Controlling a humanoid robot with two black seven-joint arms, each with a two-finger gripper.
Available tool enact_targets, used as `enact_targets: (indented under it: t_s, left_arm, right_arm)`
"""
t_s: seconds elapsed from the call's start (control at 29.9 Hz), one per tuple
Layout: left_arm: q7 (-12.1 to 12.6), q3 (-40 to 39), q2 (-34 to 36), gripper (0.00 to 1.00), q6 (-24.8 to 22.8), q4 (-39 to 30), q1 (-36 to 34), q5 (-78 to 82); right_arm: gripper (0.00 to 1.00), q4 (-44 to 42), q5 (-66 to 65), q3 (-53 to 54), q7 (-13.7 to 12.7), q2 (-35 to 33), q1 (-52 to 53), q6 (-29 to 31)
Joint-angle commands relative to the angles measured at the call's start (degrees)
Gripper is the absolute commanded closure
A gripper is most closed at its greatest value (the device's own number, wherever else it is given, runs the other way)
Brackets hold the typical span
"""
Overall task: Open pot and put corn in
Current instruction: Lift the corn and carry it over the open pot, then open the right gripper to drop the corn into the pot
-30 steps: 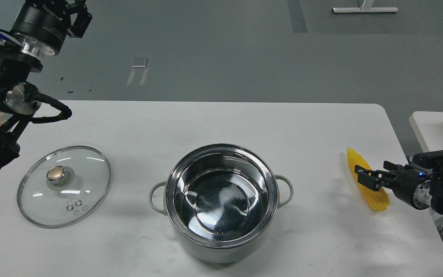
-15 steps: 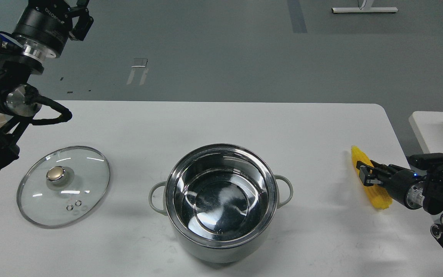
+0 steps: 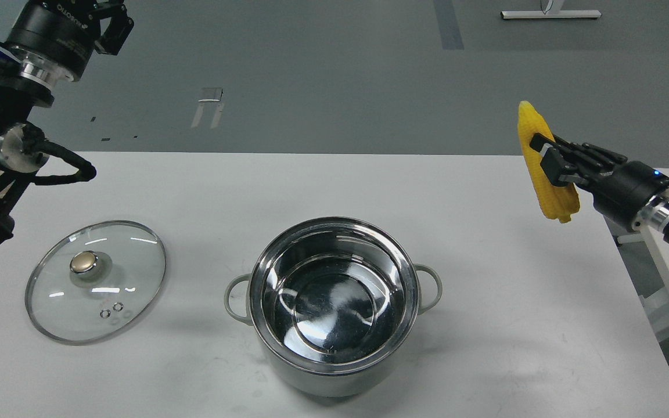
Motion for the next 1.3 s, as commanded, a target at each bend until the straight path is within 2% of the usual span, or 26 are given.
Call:
enact_targets:
  t_s: [0.0,0.3,0.54,0.6,0.7,0.77,0.8,0.87,1.04,1.1,1.2,1.27]
  left_arm:
    - [0.0,0.0,1.5,0.02,-0.4,-0.5,0.0,-0.1]
    - [0.0,-0.4,4.0,0.02,-0.4,-0.6,0.4,-0.2]
    - [0.0,-0.3,5.9,0.02,-0.4,-0.6,0.5,-0.2]
    - [0.0,-0.1,5.9,0.02,-0.5,-0.6,0.6,-0.2]
    - [0.0,-0.1,5.9,0.02,-0.5,-0.6,0.7,-0.2]
    - [0.0,-0.2,5.9,0.02,-0.5,-0.6,0.7,-0.2]
    - [0.0,-0.2,5.9,0.02,-0.5,-0.6,0.7,-0.2]
    - [0.0,-0.2,6.0,0.02,-0.6,-0.6,0.7,-0.2]
    - [0.0,-0.1,6.0,0.02,-0.6,-0.6,0.7,-0.2]
    - [0.0,-0.1,6.0,0.02,-0.6,-0.6,0.7,-0.2]
    - [0.0,-0.1,6.0,0.02,-0.6,-0.6,0.8,-0.2]
    - [0.0,-0.2,6.0,0.02,-0.6,-0.6,1.3,-0.2]
  right_arm:
    - [1.0,5.1,0.2,-4.0,0.6,5.1,3.7,2.5]
    - [1.0,8.1,-0.1,-24.9,0.7,11.7,14.0,4.2]
    - [0.98,3.5,-0.6,-31.5,0.7,14.2,14.9,4.1]
    - [0.77,2.6,-0.6,-32.8,0.7,15.5,14.7,4.0]
    - [0.6,2.3,-0.6,-33.5,0.7,16.9,14.8,4.0]
    - [0.53,2.0,-0.6,-33.5,0.7,17.5,14.9,4.0]
    - [0.44,2.0,-0.6,-33.5,0.7,17.8,14.9,4.0]
    - [0.38,2.0,-0.6,-33.5,0.7,18.0,14.9,4.0]
    - [0.36,2.3,-0.4,-33.5,1.2,17.7,15.0,4.0]
    - [0.33,2.4,-0.3,-33.5,1.8,17.5,15.0,4.0]
    - [0.29,2.6,-0.3,-33.2,3.4,17.0,14.7,4.0]
    - [0.2,2.8,-0.2,-32.4,5.1,15.4,14.6,3.8]
